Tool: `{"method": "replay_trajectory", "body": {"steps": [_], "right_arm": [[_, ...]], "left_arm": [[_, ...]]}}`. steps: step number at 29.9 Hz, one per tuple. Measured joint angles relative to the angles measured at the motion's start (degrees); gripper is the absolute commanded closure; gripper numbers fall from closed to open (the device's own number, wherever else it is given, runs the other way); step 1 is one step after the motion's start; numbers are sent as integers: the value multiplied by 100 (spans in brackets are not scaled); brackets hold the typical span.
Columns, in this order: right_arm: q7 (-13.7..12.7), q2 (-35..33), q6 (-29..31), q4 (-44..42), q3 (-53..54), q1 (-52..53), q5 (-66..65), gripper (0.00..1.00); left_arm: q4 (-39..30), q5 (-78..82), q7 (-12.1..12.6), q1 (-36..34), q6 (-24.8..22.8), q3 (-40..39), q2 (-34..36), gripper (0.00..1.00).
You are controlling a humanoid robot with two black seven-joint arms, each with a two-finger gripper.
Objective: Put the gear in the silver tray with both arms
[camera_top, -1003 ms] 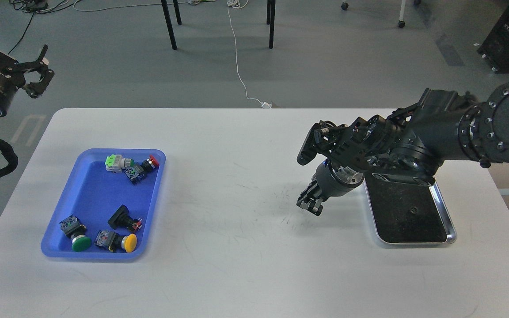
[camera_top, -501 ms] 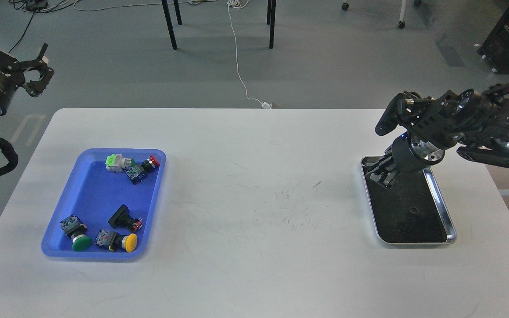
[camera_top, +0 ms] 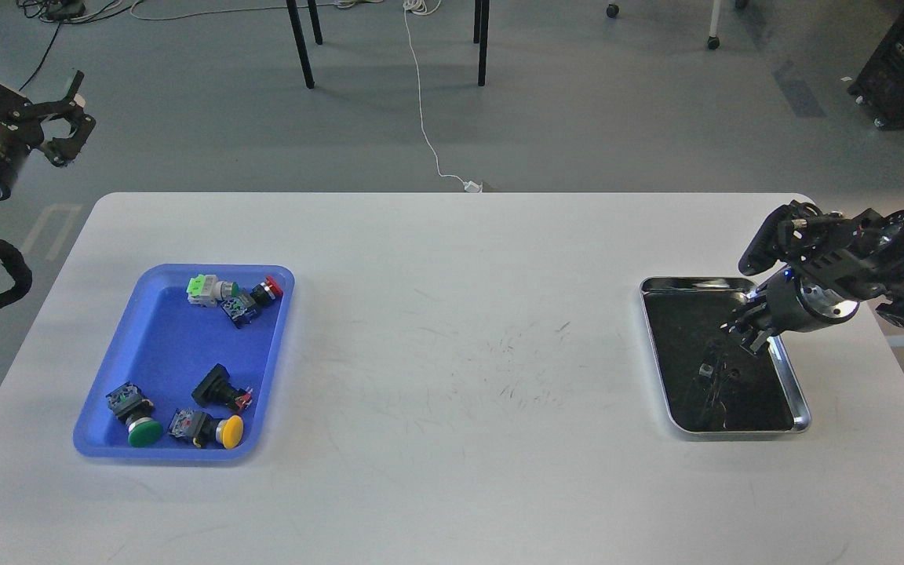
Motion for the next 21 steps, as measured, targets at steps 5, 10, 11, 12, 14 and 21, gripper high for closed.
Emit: {"method": "replay_trajectory", "body": {"steps": [5,10,11,12,14,21], "right_arm": [[0,-18,-6,63,44,-15,14,51],[0,-35,1,202,112,-11,53,34],[0,-36,1,215,176,-8,65,24],[0,-39,1,220,298,-4,81,11],[0,-44,2,215,669,11,141,2],[-1,81,97,-301,2378,3,1486,1]], "left_arm": [[-3,3,-1,-9,1,1,-5,2],[-3,4,-7,-9,9,1,-8,2],[-3,4,-7,-9,10,1,-9,2],[-3,4,-7,-9,10,1,-9,2],[-3,4,-7,-9,10,1,-11,2],[-33,12,8,-9,9,56,-42,2]]}}
